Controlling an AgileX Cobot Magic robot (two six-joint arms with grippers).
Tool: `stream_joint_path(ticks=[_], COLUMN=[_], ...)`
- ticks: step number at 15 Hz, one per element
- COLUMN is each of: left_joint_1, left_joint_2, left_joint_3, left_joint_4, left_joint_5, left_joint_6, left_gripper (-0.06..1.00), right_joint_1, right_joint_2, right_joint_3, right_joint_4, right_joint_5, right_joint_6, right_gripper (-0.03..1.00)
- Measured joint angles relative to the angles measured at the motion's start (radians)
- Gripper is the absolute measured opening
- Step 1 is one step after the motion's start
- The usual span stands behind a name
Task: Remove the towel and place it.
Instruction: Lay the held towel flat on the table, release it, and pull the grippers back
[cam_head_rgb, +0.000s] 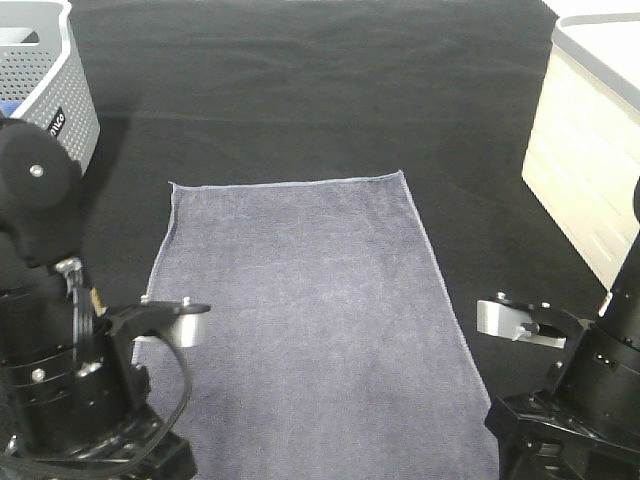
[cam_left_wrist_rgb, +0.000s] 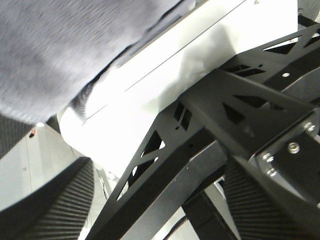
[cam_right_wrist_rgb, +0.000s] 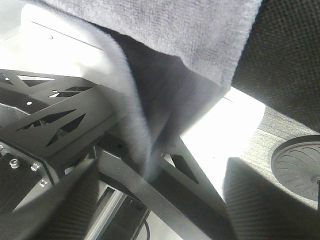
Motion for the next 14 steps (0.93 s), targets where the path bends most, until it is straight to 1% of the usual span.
stream_joint_path(ticks=[2, 7, 9, 10, 12, 14], left_joint_1=[-0.008, -0.008, -0.008, -0.008, -0.008, -0.008], left_joint_2=[0.000, 0.000, 0.000, 0.000, -0.011, -0.052], left_joint_3=[-0.019, -0.023, -0.042, -0.058, -0.092, -0.146], left_joint_4=[-0.006, -0.007, -0.007, 0.001, 0.035, 0.108], left_joint_5=[0.001, 0.021, 0.058, 0.082, 0.094, 0.084], left_joint_6=[0.000, 0.000, 0.000, 0.004, 0.003, -0.043], left_gripper=[0.70, 0.71, 0.71, 0.71, 0.71, 0.71], right_joint_1=[0.000, 0.000, 0.000, 0.000, 0.000, 0.000], right_joint_2=[0.000, 0.000, -0.005, -0.024, -0.083, -0.148], right_joint_3=[0.000, 0.000, -0.011, -0.024, -0.066, -0.133], right_joint_4=[0.000, 0.003, 0.003, 0.004, 0.003, -0.024], right_joint_5=[0.001, 0.007, 0.010, 0.009, 0.011, 0.011], right_joint_6=[0.000, 0.000, 0.000, 0.001, 0.013, 0.056], right_gripper=[0.74, 0.74, 0.74, 0.74, 0.74, 0.75])
